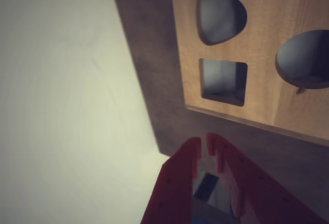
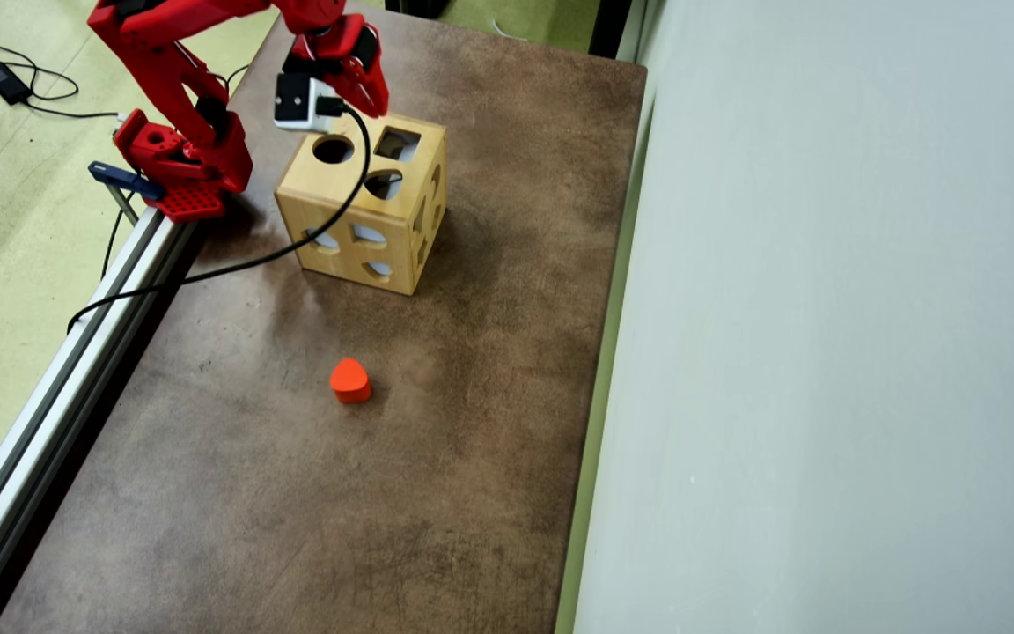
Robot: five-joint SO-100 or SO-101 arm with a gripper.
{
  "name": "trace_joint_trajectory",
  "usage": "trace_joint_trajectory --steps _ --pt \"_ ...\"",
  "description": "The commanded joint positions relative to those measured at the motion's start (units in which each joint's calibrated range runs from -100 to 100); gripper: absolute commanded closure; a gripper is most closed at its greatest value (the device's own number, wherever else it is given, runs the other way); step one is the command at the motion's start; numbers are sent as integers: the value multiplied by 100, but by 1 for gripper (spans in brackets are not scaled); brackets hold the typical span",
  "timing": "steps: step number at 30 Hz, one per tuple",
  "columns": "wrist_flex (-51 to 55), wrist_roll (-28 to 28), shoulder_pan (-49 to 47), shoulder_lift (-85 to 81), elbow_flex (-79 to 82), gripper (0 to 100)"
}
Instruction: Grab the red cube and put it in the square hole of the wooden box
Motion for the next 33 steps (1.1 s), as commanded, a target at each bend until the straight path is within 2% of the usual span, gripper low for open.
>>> trace_joint_trajectory --steps 1,12,20,29,33 --pt "6 49 306 -869 -52 98" --pt "95 542 365 -2584 -26 98" --pt "1518 503 358 -3841 -35 98" --pt "1566 498 402 -4988 -26 98" --pt "1566 537 766 -5302 -26 98"
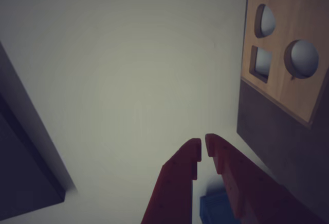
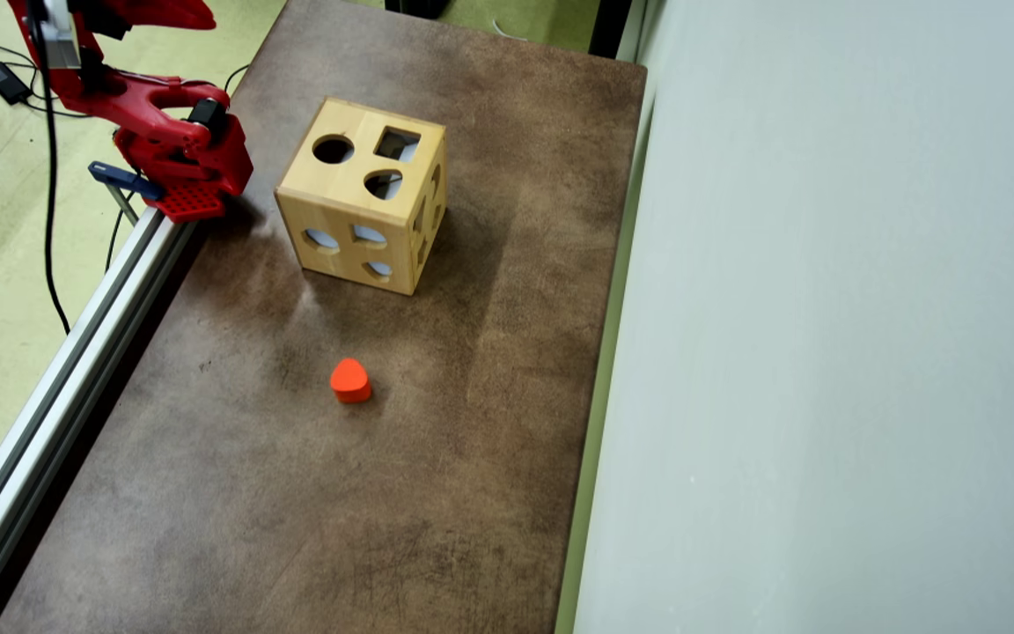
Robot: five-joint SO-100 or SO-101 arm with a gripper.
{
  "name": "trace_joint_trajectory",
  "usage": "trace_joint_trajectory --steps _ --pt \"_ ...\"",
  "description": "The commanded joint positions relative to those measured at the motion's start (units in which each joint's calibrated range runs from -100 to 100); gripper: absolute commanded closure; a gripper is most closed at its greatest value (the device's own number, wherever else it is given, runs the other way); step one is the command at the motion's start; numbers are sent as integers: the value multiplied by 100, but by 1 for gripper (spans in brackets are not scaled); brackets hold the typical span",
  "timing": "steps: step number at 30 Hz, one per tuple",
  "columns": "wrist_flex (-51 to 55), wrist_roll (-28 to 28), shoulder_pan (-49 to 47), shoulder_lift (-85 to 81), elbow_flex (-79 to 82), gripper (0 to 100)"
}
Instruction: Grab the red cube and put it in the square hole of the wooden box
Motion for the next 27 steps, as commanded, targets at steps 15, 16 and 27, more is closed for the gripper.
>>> trace_joint_trajectory --steps 15,16,27 --pt "73 59 374 -1101 1701 98" --pt "73 63 374 -1101 1701 98" --pt "73 195 136 -1101 1701 98"
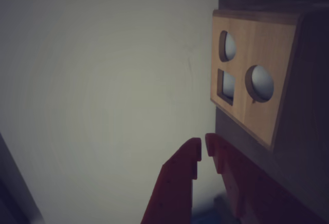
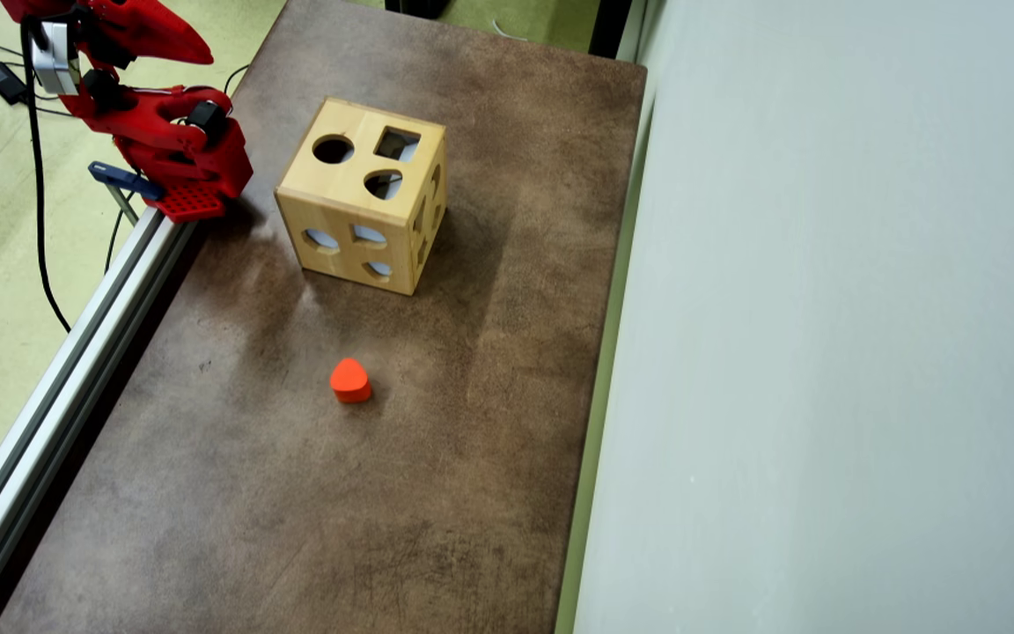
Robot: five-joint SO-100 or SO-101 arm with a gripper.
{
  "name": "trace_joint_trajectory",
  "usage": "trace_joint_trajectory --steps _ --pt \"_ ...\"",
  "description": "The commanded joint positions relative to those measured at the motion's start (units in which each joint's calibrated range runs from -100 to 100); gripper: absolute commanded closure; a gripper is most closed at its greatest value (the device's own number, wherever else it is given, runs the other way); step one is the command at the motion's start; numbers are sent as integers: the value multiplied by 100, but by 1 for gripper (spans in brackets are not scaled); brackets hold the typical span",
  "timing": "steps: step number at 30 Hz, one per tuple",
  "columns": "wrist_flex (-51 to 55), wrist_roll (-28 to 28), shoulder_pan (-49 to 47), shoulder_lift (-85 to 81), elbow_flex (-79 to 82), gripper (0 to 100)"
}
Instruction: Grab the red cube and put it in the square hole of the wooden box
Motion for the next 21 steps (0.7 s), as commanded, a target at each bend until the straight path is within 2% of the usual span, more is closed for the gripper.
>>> trace_joint_trajectory --steps 1,21 --pt "73 0 -218 26 12 98" --pt "73 39 -180 9 39 97"
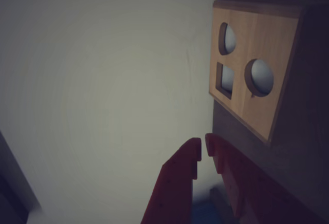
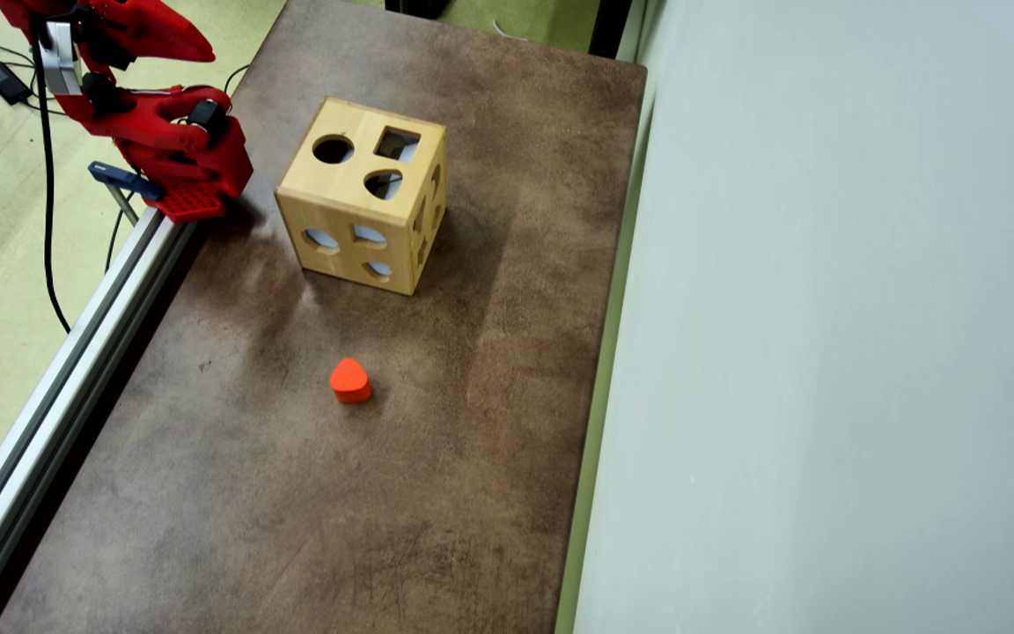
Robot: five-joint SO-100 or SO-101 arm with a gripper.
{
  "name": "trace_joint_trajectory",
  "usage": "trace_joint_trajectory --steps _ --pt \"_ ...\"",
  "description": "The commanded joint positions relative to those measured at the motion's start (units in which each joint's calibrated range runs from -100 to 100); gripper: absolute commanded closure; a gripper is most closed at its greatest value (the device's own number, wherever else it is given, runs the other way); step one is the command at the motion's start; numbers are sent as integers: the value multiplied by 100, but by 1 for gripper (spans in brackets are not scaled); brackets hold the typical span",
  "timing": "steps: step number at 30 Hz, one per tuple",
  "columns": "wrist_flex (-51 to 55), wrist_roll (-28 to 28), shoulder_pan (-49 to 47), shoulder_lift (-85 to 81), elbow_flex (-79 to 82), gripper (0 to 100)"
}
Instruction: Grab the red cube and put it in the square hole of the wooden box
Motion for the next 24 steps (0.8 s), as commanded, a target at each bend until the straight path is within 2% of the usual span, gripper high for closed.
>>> trace_joint_trajectory --steps 1,24 --pt "73 39 -1 9 3 97" --pt "73 10 -16 9 -6 97"
